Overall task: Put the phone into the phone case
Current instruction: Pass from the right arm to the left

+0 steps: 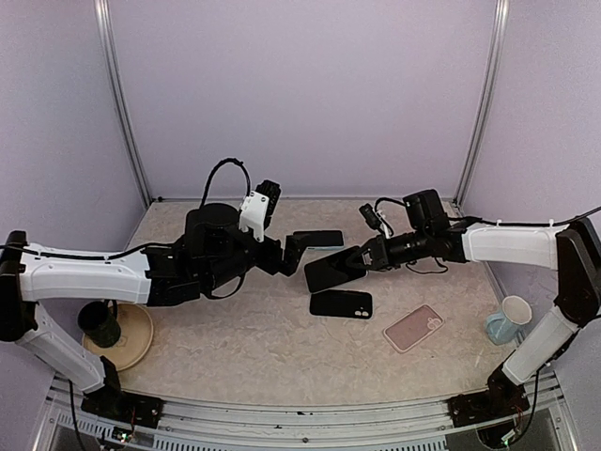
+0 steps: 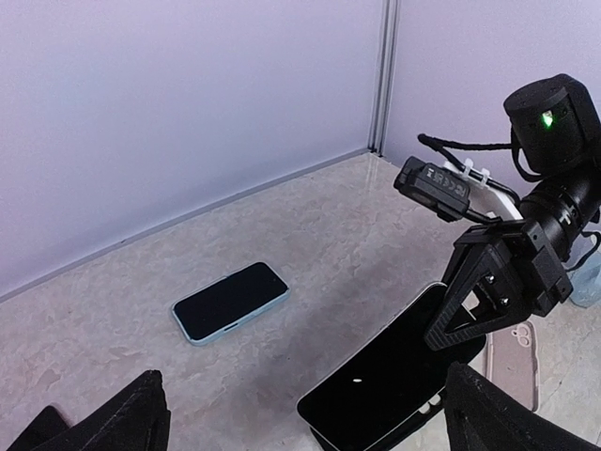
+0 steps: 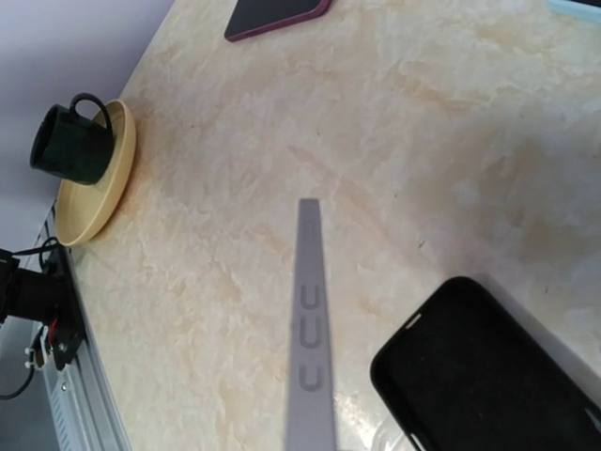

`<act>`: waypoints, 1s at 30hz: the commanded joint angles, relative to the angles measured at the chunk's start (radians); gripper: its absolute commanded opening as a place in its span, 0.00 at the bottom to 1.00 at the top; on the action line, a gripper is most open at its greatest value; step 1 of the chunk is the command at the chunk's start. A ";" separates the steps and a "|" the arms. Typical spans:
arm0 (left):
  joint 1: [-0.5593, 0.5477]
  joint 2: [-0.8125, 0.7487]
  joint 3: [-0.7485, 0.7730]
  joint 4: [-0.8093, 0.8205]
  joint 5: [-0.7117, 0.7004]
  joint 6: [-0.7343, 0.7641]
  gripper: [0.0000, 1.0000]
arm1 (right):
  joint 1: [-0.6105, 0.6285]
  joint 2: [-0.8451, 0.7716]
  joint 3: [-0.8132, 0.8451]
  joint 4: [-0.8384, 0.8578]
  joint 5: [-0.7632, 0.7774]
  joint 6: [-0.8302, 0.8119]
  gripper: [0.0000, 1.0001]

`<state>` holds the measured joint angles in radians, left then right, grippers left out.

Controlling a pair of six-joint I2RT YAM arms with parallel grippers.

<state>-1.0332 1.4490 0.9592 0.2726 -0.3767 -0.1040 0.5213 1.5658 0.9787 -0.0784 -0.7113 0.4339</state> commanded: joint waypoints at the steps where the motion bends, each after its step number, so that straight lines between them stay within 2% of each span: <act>1: 0.004 0.003 -0.020 0.101 0.089 -0.036 0.99 | -0.009 -0.061 -0.001 0.041 -0.024 -0.025 0.00; 9: 0.057 -0.002 -0.118 0.243 0.337 -0.180 0.99 | -0.010 -0.111 -0.031 0.132 -0.080 -0.034 0.00; 13: 0.101 -0.022 -0.178 0.337 0.400 -0.268 0.99 | -0.009 -0.135 -0.044 0.183 -0.122 -0.029 0.00; 15: 0.140 -0.014 -0.199 0.374 0.494 -0.324 0.99 | -0.009 -0.151 -0.058 0.224 -0.148 -0.022 0.00; 18: 0.175 0.020 -0.197 0.392 0.606 -0.384 0.99 | -0.009 -0.162 -0.074 0.269 -0.193 -0.014 0.00; 30: 0.173 0.161 -0.149 0.454 0.799 -0.494 0.96 | -0.004 -0.205 -0.137 0.426 -0.288 0.008 0.02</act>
<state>-0.8551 1.5803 0.7704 0.6739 0.3229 -0.5461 0.5209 1.4078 0.8505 0.2321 -0.9367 0.4370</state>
